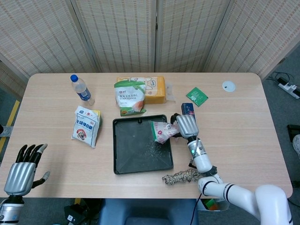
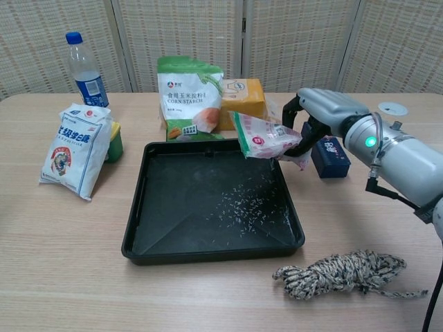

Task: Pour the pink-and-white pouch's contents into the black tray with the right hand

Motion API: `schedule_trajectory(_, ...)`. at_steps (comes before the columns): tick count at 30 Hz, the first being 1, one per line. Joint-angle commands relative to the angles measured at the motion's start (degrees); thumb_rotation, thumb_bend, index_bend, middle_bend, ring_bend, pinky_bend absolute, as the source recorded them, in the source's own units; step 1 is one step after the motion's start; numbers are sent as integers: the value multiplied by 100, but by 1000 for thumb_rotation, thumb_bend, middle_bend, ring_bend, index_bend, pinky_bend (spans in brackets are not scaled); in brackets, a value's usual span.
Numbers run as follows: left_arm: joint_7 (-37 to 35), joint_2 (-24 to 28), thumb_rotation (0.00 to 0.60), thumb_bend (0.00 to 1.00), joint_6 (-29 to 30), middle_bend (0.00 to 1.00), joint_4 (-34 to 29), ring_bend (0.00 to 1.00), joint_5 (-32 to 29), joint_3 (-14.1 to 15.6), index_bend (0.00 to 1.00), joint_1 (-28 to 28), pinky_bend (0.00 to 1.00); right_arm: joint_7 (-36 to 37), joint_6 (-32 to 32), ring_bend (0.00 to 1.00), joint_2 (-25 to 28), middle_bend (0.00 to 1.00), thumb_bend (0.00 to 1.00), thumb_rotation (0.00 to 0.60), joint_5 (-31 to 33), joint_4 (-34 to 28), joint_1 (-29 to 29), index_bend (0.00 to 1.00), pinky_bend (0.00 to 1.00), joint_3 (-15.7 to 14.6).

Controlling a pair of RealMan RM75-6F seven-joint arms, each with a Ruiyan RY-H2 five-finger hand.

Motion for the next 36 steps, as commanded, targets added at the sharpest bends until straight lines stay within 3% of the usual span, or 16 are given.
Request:
schedule_trajectory(1, 27, 12, 600, 308, -3, 152, -33, 115, 6, -1, 104, -7, 44, 1096, -340, 966, 209, 584, 367, 600, 115, -93, -290, 773, 987, 71)
schedule_trajectory(7, 120, 32, 600, 309, 4, 152, -122, 115, 35, -3, 104, -24, 44, 3068, -797, 965, 548, 587, 367, 600, -105, -306, -579, 776, 987, 92)
schedule_trajectory(14, 219, 52, 600, 309, 24, 152, -228, 115, 66, 8, 104, -24, 44, 5451, -1205, 971, 746, 588, 367, 600, -788, -143, -730, 777, 987, -58)
schedule_trajectory(18, 265, 78, 600, 309, 46, 152, -281, 115, 77, 10, 104, -16, 44, 6749, -1274, 965, 788, 588, 367, 600, -1295, 110, -717, 777, 987, -260)
schedule_trajectory(27, 320, 97, 600, 309, 69, 152, -356, 115, 94, 25, 104, -2, 44, 8844, -1139, 954, 814, 588, 367, 600, -2093, 451, -565, 777, 987, -808)
schedule_trajectory(31, 312, 116, 600, 309, 90, 152, -361, 115, 87, 30, 104, 17, 44, 9207, -1001, 954, 786, 588, 367, 600, -2268, 767, -537, 777, 987, -1030)
schedule_trajectory(36, 312, 98, 600, 309, 58, 151, -369, 115, 109, 42, 104, 0, 44, 8950, -947, 955, 683, 588, 367, 600, -2286, 1115, -522, 777, 987, -1216)
